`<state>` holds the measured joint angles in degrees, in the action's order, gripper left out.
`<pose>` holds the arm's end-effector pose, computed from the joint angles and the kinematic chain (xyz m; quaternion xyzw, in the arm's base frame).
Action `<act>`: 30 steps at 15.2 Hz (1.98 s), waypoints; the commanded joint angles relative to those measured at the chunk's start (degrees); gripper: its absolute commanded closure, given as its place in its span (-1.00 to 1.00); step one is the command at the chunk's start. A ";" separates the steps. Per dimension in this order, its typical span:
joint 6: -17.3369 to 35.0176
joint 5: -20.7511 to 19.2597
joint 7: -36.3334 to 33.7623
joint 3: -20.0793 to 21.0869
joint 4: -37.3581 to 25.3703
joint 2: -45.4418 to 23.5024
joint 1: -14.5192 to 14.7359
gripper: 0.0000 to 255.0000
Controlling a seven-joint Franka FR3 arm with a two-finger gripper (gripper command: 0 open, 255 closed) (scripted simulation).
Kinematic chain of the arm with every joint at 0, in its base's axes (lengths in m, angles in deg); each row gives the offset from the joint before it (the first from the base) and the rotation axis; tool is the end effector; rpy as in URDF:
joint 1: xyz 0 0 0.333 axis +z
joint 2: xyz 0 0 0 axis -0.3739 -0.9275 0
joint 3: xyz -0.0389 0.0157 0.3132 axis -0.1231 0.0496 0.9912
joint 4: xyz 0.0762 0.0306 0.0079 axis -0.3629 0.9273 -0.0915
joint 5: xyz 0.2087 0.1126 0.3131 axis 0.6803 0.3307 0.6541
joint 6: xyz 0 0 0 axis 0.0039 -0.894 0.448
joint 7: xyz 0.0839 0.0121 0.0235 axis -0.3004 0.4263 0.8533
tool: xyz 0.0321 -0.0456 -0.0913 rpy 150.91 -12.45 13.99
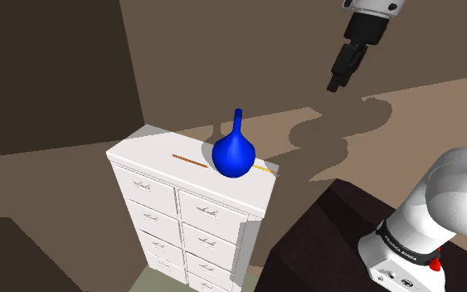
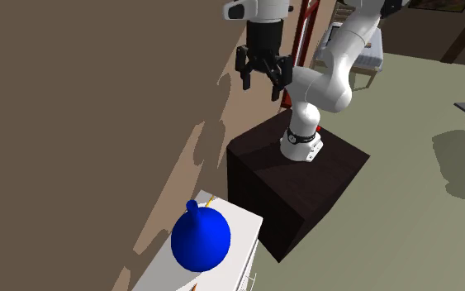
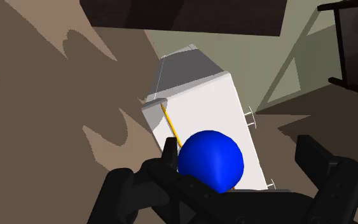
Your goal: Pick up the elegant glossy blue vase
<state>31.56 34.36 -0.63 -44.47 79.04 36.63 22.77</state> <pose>0.3143 0.0071 0.6019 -0.9972 -0.0509 -0.0253 0.0478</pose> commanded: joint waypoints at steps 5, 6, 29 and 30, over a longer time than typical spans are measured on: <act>7.28 -0.01 0.58 1.08 -0.22 -6.78 0.69 -1.00; 9.01 -0.04 0.71 1.35 -0.47 -8.59 0.84 -1.00; 34.32 -4.70 0.38 5.70 -18.02 -48.23 3.10 -1.00; 35.05 -4.73 0.36 5.70 -17.57 -48.52 3.10 -1.00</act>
<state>65.80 29.66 -0.25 -38.78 61.00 -11.58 25.86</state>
